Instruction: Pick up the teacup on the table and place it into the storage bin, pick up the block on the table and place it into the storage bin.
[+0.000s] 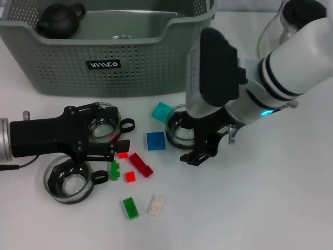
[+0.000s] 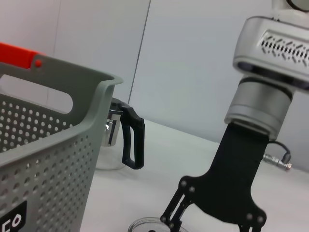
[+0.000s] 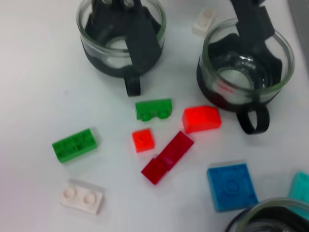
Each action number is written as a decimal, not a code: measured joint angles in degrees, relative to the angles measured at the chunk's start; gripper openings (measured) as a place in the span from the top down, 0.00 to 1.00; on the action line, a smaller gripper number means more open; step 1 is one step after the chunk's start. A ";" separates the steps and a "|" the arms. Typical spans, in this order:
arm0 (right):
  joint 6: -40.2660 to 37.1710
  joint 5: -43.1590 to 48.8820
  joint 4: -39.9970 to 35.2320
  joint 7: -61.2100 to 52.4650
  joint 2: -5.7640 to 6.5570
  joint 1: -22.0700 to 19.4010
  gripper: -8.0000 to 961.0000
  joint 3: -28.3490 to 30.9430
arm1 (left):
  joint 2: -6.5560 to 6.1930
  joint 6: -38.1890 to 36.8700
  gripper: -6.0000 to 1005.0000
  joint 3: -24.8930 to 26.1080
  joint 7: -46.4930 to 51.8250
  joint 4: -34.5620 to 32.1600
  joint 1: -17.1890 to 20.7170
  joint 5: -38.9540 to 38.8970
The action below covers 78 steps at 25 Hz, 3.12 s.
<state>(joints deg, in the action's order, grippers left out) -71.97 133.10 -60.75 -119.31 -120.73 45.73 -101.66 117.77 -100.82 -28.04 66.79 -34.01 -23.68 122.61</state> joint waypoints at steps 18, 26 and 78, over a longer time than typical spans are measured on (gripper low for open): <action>4.67 -0.40 3.99 -1.04 -0.30 1.65 0.16 -6.67 | 0.18 0.21 0.09 0.00 0.00 0.09 0.22 0.00; 4.06 -0.39 4.05 -2.09 -0.25 1.76 0.19 -6.75 | 0.18 0.22 0.09 0.00 0.00 0.08 0.31 0.00; -2.48 8.17 -12.26 -17.26 0.51 19.30 0.91 26.36 | 0.72 0.71 0.10 0.00 -0.71 0.09 0.23 0.00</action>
<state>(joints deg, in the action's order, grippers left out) -74.45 141.27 -73.01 -136.57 -120.22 65.03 -75.29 118.49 -100.11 -28.04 66.08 -33.92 -23.44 122.60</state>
